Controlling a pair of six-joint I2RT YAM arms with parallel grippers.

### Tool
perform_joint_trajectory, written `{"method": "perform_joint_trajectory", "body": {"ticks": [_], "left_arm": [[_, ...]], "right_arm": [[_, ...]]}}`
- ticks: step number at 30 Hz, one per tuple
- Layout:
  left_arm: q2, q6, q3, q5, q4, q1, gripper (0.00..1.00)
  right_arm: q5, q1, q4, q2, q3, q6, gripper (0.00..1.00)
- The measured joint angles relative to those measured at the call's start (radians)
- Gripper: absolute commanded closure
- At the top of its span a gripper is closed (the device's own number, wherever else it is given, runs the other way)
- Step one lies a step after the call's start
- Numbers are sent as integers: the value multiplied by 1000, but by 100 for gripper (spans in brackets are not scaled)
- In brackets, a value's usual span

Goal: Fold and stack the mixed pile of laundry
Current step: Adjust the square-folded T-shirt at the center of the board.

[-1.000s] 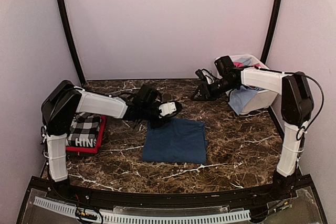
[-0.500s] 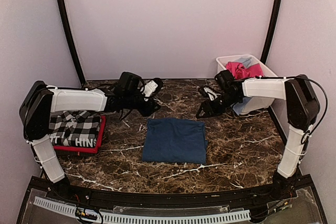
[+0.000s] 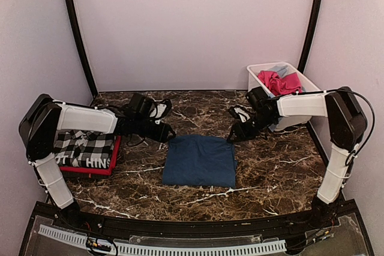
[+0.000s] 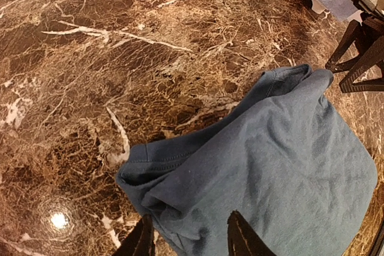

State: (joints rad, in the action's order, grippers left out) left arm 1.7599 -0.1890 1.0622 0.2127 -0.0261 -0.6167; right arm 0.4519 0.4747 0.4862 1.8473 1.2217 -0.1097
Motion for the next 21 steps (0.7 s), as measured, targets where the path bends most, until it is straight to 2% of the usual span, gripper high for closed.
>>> {"method": "perform_joint_trajectory", "body": {"ticks": [6, 14, 21], "left_arm": [[34, -64, 0, 44, -4, 16, 66], [74, -113, 0, 79, -11, 19, 67], [77, -134, -3, 92, -45, 19, 70]], "right_arm": [[10, 7, -23, 10, 1, -5, 64], [14, 24, -21, 25, 1, -8, 64], [4, 27, -18, 25, 1, -18, 78]]}}
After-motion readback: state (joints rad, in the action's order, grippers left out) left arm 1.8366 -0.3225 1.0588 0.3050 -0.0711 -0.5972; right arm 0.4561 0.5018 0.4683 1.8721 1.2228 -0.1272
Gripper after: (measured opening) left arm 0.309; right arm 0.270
